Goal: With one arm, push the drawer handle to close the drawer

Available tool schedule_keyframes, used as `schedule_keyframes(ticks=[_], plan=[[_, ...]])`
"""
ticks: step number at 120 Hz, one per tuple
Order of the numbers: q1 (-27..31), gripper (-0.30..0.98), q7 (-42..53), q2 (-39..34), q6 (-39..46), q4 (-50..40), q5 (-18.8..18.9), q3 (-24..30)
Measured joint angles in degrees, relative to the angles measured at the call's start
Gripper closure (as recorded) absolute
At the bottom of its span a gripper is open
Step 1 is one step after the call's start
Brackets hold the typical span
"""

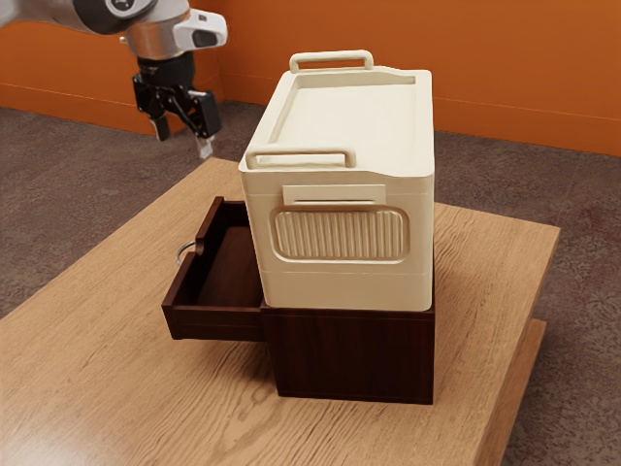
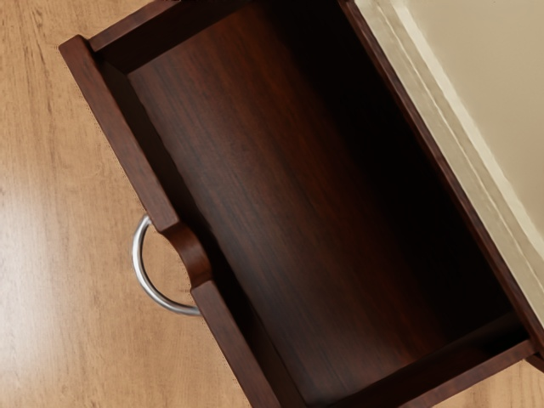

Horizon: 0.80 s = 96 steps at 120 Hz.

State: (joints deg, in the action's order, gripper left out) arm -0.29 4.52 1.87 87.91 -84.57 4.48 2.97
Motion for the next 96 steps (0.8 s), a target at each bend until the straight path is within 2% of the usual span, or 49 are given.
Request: schedule_keyframes(ticks=[23, 42, 47, 60, 69, 81, 96], plan=[[3.05, 0.0, 0.26, 0.23, 0.74, -0.07, 0.03, -0.01], [3.12, 0.01, 1.07, -0.99, 0.88, -2.95, -0.41, -0.26], [2.53, 0.08, 1.42, -2.33, 0.95, -4.68, -0.69, -0.75], [-1.36, 0.38, 3.71, -6.0, 1.95, -10.66, -0.93, -4.94], [0.23, 0.53, 5.83, -7.36, 3.06, -13.32, -0.41, -6.98], [2.52, 0.64, 9.48, -7.7, 5.39, -16.38, 0.68, -8.75], [3.54, 0.72, 17.62, -7.85, 12.01, -22.51, 1.54, -10.49]])
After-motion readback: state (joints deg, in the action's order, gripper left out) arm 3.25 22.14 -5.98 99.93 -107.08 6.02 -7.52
